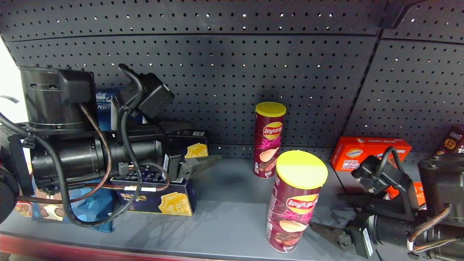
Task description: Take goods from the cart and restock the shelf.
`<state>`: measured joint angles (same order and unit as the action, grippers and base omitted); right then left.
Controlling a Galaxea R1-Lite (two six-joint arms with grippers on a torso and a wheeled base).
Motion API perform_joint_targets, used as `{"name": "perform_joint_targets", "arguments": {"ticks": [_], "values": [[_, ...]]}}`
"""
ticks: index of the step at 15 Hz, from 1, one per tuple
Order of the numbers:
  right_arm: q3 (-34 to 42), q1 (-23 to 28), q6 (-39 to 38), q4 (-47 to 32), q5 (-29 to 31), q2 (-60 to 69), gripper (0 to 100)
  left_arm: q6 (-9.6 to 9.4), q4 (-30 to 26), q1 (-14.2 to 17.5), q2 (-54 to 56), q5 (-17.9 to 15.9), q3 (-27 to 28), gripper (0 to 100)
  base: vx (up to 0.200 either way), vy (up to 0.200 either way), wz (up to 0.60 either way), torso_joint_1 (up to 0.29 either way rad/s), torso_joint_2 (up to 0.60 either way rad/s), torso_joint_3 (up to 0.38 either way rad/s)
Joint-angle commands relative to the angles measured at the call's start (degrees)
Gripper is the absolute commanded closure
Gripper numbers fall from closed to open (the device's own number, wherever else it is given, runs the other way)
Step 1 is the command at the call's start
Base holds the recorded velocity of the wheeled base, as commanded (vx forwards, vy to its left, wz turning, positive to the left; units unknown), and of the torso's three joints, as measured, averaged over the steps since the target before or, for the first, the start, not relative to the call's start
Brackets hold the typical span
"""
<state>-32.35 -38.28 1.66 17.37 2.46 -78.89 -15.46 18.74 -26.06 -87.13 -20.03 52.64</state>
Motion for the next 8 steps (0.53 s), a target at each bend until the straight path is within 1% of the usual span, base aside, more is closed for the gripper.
{"name": "perform_joint_targets", "arguments": {"ticks": [1, 8], "values": [[-1.13, -0.13, 0.01, 0.03, 0.0, -2.06, 0, -0.01, -0.02, 0.05, -0.24, -0.01, 0.01, 0, 0.0, 0.0, 0.0, 0.0, 0.0, 0.0], [-0.61, 0.22, 1.15, 0.12, 0.0, -1.71, 0, -0.01, -0.02, 0.05, -0.24, -0.01, -0.08, 0, 0.0, 0.0, 0.0, 0.0, 0.0, 0.0]]}}
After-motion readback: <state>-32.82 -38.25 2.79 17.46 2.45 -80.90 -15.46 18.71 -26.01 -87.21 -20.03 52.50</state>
